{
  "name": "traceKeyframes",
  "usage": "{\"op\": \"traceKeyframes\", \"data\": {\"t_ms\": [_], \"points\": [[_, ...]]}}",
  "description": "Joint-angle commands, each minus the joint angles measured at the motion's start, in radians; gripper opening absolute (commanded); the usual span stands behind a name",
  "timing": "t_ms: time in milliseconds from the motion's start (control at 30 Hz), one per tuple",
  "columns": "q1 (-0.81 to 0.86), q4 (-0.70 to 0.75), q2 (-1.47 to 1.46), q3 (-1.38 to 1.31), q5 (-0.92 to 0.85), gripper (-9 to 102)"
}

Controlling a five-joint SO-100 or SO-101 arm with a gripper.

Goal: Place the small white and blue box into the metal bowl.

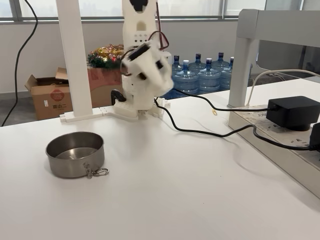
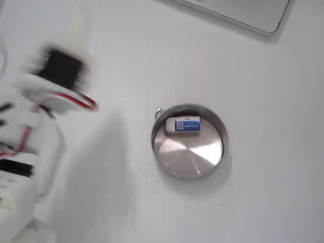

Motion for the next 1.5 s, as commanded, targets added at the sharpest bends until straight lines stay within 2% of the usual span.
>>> {"op": "traceKeyframes", "data": {"t_ms": [0, 100, 167, 233, 400, 467, 567, 667, 833, 1467], "points": [[-0.192, -0.002, 0.035, 0.054, -0.436, -5], [-0.273, 0.029, 0.023, 0.054, -0.663, -5], [-0.276, 0.173, 0.138, 0.055, -0.716, -5], [-0.276, 0.402, 0.305, 0.057, -0.696, -5], [-0.273, 1.095, 0.759, 0.077, -0.531, -5], [-0.273, 1.315, 0.884, 0.083, -0.483, -5], [-0.281, 1.569, 1.032, 0.084, -0.449, -5], [-0.287, 1.738, 1.138, 0.084, -0.446, -5], [-0.29, 1.911, 1.229, 0.084, -0.449, -5], [-0.288, 1.893, 1.23, 0.084, -0.449, -5]]}}
